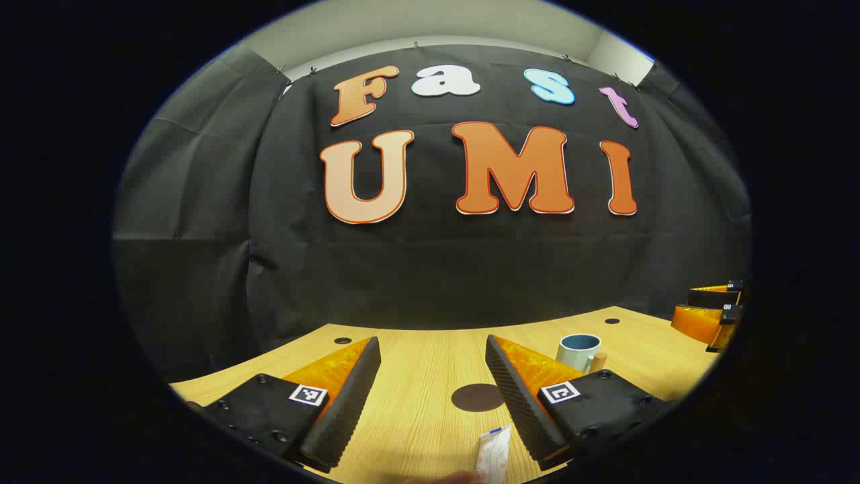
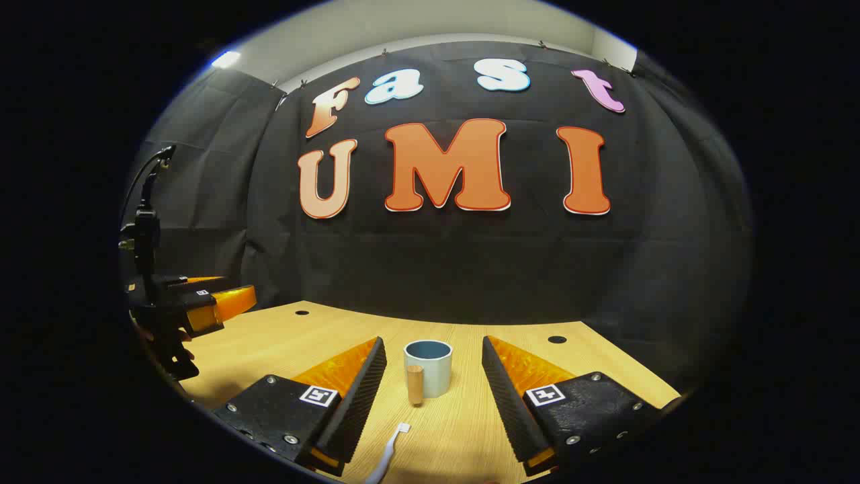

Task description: Put the toothbrush and toothpaste on the desktop into the cup, then pick up the cup and place it on the coaster on the desktop.

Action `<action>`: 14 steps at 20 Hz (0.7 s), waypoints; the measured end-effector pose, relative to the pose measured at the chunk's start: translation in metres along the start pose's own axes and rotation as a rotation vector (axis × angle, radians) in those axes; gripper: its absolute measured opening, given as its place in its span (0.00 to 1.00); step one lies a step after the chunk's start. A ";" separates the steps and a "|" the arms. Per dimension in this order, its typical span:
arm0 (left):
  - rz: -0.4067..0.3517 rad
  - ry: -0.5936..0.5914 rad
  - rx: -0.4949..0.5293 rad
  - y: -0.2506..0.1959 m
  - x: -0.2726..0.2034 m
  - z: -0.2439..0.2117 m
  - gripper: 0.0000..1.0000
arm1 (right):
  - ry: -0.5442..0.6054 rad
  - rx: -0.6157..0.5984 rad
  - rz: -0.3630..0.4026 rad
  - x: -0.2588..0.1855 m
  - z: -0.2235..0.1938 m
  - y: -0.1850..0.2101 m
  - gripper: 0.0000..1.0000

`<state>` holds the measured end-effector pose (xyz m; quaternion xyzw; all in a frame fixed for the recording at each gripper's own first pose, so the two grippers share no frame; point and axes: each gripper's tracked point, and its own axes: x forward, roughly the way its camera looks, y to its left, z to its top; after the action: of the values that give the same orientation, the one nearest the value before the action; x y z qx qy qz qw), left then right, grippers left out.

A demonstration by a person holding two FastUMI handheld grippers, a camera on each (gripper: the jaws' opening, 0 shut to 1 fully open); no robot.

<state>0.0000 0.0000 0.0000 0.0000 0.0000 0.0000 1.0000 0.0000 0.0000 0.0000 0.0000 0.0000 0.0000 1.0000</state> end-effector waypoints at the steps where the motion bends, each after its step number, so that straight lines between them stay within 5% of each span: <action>1: -0.004 0.001 0.001 0.000 0.000 0.002 1.00 | 0.000 0.001 -0.002 0.000 0.001 -0.001 0.86; 14: -0.084 0.132 -0.022 -0.015 0.003 -0.006 0.99 | 0.055 -0.023 0.032 -0.001 0.010 0.011 0.85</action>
<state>0.0026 -0.0145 -0.0059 -0.0112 0.0661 -0.0421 0.9969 -0.0013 0.0106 0.0101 -0.0114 0.0275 0.0158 0.9994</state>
